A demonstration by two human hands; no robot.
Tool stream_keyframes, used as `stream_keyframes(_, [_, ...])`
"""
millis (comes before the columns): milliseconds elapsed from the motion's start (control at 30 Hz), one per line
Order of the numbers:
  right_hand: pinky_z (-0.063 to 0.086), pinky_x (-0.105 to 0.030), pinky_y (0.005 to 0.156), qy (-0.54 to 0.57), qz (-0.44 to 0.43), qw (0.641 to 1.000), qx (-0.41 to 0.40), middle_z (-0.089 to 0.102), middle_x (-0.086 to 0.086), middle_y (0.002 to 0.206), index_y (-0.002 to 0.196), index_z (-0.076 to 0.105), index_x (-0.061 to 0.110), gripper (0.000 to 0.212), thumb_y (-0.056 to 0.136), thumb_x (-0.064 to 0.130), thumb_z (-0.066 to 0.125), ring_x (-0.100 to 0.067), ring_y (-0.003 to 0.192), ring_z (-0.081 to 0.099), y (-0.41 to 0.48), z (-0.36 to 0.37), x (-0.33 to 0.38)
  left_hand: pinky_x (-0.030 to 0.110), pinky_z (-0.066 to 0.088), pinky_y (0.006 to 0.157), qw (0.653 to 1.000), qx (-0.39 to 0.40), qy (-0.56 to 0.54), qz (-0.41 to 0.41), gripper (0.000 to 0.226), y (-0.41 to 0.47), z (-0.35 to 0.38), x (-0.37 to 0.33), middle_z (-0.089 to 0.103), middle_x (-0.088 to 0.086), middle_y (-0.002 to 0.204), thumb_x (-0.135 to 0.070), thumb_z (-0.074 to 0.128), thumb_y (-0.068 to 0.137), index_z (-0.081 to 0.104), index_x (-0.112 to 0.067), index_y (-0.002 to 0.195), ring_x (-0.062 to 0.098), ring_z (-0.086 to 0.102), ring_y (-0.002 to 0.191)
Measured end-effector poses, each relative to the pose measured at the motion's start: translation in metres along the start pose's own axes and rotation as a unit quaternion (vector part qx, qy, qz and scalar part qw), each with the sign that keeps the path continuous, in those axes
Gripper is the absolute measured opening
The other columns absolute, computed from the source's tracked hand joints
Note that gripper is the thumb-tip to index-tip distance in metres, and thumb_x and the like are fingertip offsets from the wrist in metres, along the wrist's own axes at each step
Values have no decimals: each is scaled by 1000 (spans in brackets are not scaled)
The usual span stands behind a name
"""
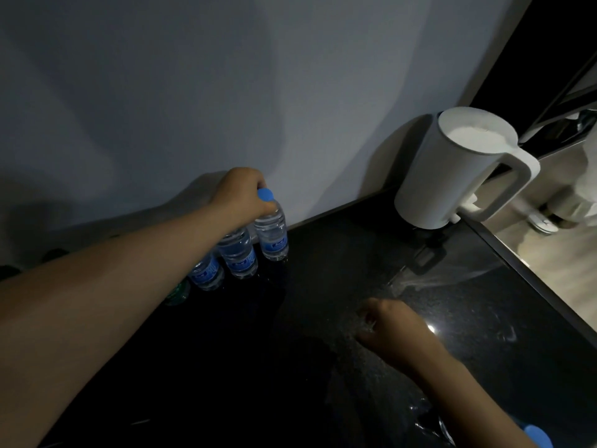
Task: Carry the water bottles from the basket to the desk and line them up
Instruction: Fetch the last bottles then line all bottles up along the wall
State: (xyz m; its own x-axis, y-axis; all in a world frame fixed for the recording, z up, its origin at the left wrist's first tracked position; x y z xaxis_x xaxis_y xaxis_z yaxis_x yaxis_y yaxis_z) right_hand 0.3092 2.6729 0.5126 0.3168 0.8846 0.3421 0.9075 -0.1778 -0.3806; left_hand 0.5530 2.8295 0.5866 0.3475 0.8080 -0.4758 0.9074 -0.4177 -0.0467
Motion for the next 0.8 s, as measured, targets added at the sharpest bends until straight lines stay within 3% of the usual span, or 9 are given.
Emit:
stream_keyframes(233, [53,-30,80,-8,-3,1000,-4,64,1,104,107,61,17,28,85,35,63,-14,95,61,-1,-1,5,34,47,69,1000,-7,11,13,26,-3,-3,7,63,10,97,-21,75,73,65,-7,93,24,59,84])
stream_keyframes(467, [55,-30,81,-9,-11,1000,-14,62,1,106,110,59,19,30,86,36,64,-13,94,60,-10,-10,13,28,37,80,998,-16,47,39,46,-19,-9,-6,47,10,119,-22,73,77,57,-10,118,20,48,93])
stream_keyframes(667, [56,-32,74,-1,-4,999,-41,64,1,97,101,61,18,24,83,35,65,-13,84,62,-32,-22,21,27,37,75,994,-6,35,102,32,-59,-24,-26,50,4,103,-21,69,78,63,-12,108,17,50,87])
stream_keyframes(800, [55,-30,74,-3,6,999,-38,63,3,96,103,62,19,25,84,34,66,-11,83,61,-56,-27,25,29,45,70,991,60,35,112,25,-106,-22,-34,57,1,93,-19,71,78,64,-12,100,14,56,80])
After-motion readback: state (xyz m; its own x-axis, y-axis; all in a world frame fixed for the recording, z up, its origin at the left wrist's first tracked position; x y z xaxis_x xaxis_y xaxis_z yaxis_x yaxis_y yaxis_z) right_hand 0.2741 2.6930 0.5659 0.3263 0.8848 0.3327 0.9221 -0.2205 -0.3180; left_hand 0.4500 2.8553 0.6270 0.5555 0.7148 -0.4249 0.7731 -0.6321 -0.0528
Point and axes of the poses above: each hand's wrist, its own y-axis towards the middle knuckle, its own z-axis out of the palm, x = y × z, the point moved 6 cm from there along y, towards the middle knuckle
